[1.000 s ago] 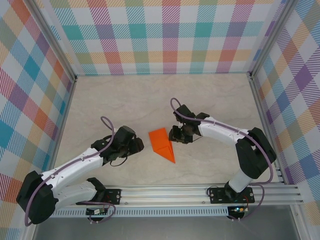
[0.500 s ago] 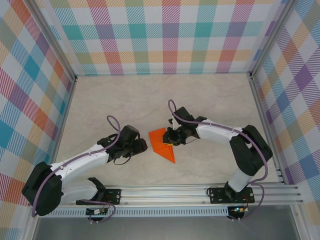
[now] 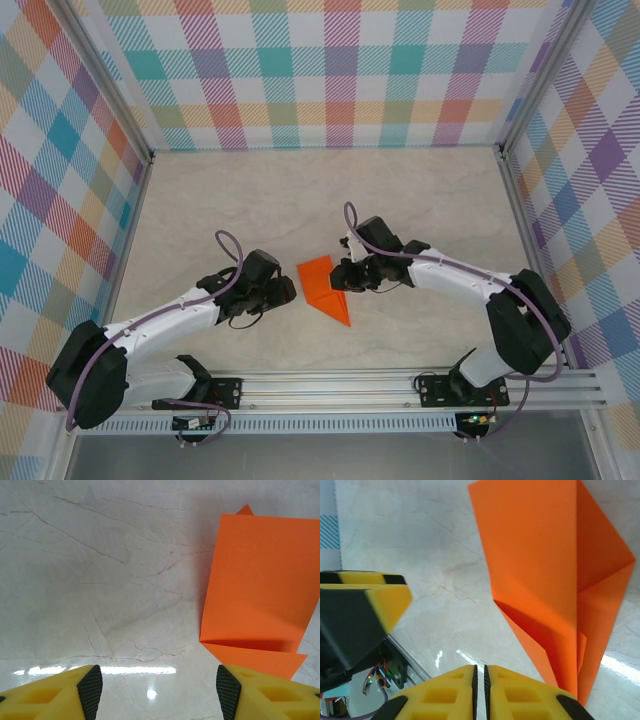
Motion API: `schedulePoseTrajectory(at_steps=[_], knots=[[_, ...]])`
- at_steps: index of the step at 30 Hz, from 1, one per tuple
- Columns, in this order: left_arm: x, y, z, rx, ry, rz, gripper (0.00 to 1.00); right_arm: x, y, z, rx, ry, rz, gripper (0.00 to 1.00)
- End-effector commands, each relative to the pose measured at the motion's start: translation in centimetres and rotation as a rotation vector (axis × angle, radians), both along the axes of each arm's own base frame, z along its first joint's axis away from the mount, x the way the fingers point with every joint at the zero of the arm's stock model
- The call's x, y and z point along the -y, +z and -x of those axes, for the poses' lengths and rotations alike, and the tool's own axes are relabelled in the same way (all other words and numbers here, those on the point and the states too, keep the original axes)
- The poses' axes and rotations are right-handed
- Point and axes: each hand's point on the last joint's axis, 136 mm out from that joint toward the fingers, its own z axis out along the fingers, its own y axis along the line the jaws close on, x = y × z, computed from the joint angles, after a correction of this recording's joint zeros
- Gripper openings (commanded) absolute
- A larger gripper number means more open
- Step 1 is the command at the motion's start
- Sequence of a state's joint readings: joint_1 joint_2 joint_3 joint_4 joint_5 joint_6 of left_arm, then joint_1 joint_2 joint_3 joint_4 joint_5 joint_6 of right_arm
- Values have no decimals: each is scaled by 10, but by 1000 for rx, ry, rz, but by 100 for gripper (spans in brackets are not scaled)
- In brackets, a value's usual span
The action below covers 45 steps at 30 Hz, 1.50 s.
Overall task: Fold a paper plane with a square sheet of paper (pick it up from the middle)
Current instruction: Fold the wing for the fifth time at the center of the table.
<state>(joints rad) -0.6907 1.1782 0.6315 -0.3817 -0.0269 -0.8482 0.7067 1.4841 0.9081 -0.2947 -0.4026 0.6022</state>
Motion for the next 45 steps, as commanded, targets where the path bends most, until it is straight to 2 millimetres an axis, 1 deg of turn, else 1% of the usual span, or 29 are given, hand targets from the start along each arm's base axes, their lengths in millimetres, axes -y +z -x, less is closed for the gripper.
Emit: schedulePoseTrajectory(at_steps=[1, 2, 4, 5, 7, 9, 11, 14, 15, 17, 19, 20, 21, 22, 25, 26, 27, 28, 29, 30, 31, 32, 34, 35, 37, 41, 42, 44, 45], knots=[[-2, 8, -7, 55, 7, 24, 64, 3, 12, -1, 144, 31, 11, 13], [-1, 10, -7, 65, 4, 27, 65, 3, 15, -2, 208, 34, 20, 14], [-2, 12, -9, 83, 0, 29, 66, 10, 13, -6, 285, 29, 54, 17], [-1, 14, -10, 96, -10, 29, 66, 16, 8, -6, 280, 23, 93, 17], [0, 15, -12, 114, -19, 28, 68, 24, 1, -3, 211, 30, 172, 18], [0, 15, -14, 123, -23, 27, 72, 23, -10, 0, 171, 31, 180, 26], [-1, 13, -13, 121, -27, 17, 73, 21, -18, 2, 140, 29, 176, 26], [-1, 12, -14, 123, -36, 9, 75, 19, -24, 4, 130, 24, 155, 19], [-1, 13, -13, 121, -36, 7, 75, 20, -26, 3, 126, 14, 158, 15], [2, 19, -13, 126, -49, 23, 76, 19, -21, 1, 130, 3, 149, 14], [5, 24, -14, 141, -62, 44, 77, 20, -20, -3, 149, -22, 147, 6], [5, 23, -13, 145, -60, 43, 77, 20, -20, -5, 158, -30, 141, 6], [4, 22, -13, 143, -59, 41, 78, 20, -20, -6, 160, -37, 134, 7], [7, 26, -16, 164, -62, 58, 78, 20, -20, -7, 167, -39, 127, 9], [9, 29, -16, 165, -59, 73, 79, 17, -13, -8, 180, -45, 84, 20], [10, 31, -15, 163, -69, 80, 79, 16, -9, -7, 188, -41, 64, 26], [11, 33, -14, 166, -75, 85, 79, 15, -6, -6, 200, -37, 44, 37], [10, 33, -13, 172, -73, 85, 79, 14, -5, -6, 212, -31, 33, 43], [8, 34, -13, 185, -67, 87, 79, 15, -5, -5, 219, -24, 32, 39], [4, 34, -13, 199, -57, 87, 81, 15, -6, -5, 222, -16, 38, 38], [3, 35, -12, 208, -50, 90, 82, 16, -8, -5, 220, -13, 41, 46], [1, 36, -10, 213, -46, 96, 83, 15, -9, -3, 212, -1, 34, 47], [2, 39, -8, 220, -51, 112, 84, 10, -9, 1, 196, 29, 11, 47], [2, 39, -7, 221, -54, 117, 84, 8, -10, 3, 186, 43, -3, 45], [2, 38, -7, 220, -57, 119, 84, 6, -12, 3, 167, 49, -19, 34], [6, 32, -8, 201, -68, 111, 85, 8, -19, -3, 80, 31, -70, 19], [7, 30, -9, 194, -71, 105, 85, 8, -19, -3, 65, 36, -89, 17], [10, 25, -11, 177, -77, 98, 85, 8, -19, -3, 53, 44, -109, 15], [12, 23, -12, 168, -84, 97, 85, 7, -19, -2, 37, 56, -122, 12]])
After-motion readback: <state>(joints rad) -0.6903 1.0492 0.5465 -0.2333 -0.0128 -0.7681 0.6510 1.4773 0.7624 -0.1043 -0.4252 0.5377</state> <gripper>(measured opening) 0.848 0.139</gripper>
